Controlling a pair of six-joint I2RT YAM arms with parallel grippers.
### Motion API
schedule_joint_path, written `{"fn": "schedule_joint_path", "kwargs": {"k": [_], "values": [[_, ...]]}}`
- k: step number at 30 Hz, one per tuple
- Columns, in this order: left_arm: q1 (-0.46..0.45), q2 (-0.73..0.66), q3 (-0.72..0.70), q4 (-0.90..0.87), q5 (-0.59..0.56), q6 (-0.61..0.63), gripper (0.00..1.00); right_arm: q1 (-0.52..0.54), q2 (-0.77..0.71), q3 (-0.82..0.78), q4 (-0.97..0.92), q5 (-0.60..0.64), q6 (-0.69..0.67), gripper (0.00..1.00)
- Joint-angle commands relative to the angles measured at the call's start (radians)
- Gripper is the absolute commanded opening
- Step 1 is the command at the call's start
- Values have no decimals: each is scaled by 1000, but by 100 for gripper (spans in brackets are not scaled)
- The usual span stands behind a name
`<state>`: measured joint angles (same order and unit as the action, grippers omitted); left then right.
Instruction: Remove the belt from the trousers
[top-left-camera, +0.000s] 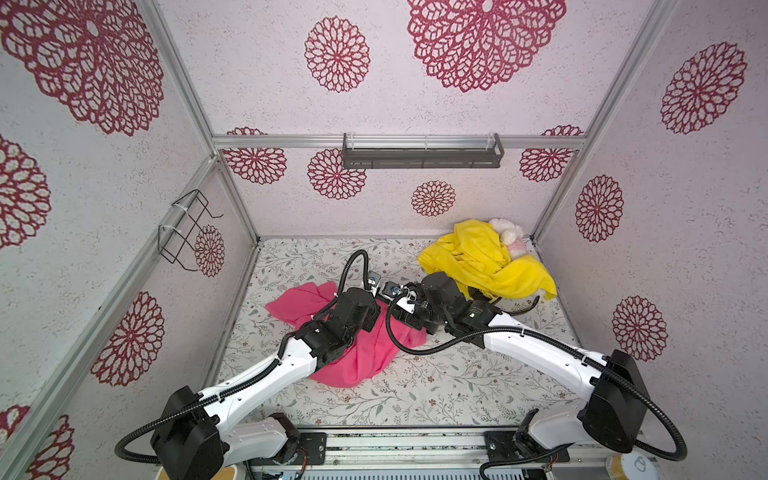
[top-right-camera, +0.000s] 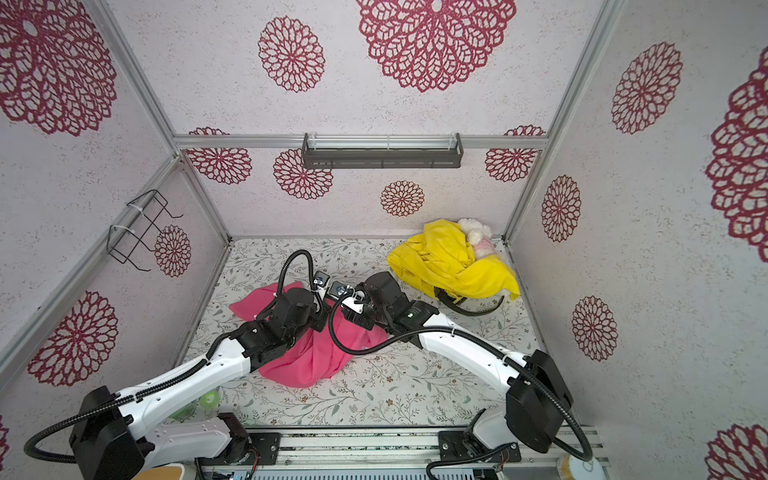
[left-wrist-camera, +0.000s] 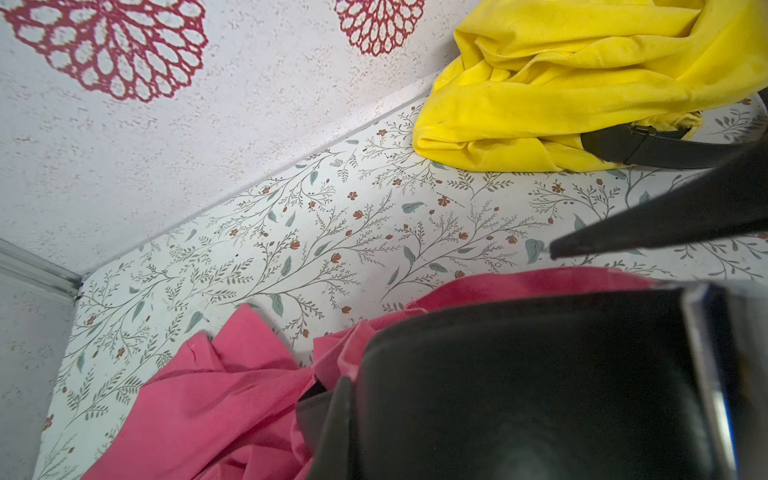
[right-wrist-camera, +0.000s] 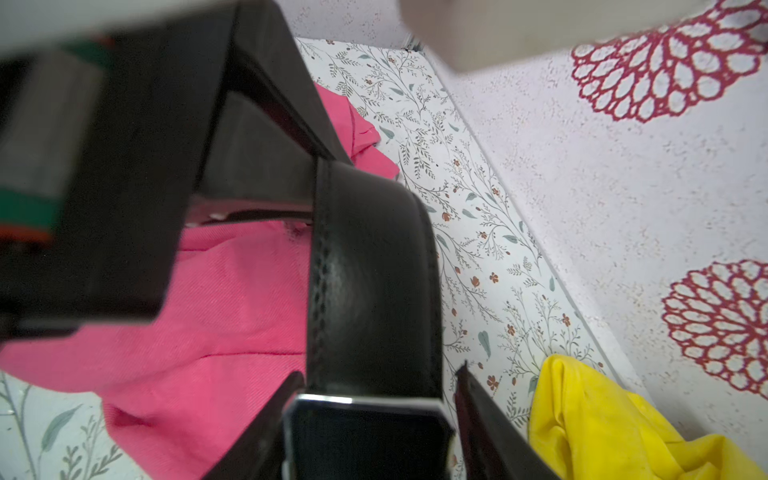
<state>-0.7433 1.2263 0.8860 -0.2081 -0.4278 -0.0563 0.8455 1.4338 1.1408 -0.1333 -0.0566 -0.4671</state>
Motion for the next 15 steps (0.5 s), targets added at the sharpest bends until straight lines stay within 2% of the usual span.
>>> {"fn": "schedule_joint_path", "kwargs": {"k": [1, 6, 14, 15], "values": [[3, 5, 33, -6, 4, -31, 0, 4, -13, 43, 5, -6, 20, 49], [2, 13, 22, -8, -6, -38, 0, 4, -19, 45, -14, -3, 34, 35], [33, 25, -14, -13, -44, -77, 0, -8, -73, 6, -1, -3, 76, 0], [40, 29, -15, -14, -48, -85, 0, -13, -81, 0, 3, -9, 86, 0]]}}
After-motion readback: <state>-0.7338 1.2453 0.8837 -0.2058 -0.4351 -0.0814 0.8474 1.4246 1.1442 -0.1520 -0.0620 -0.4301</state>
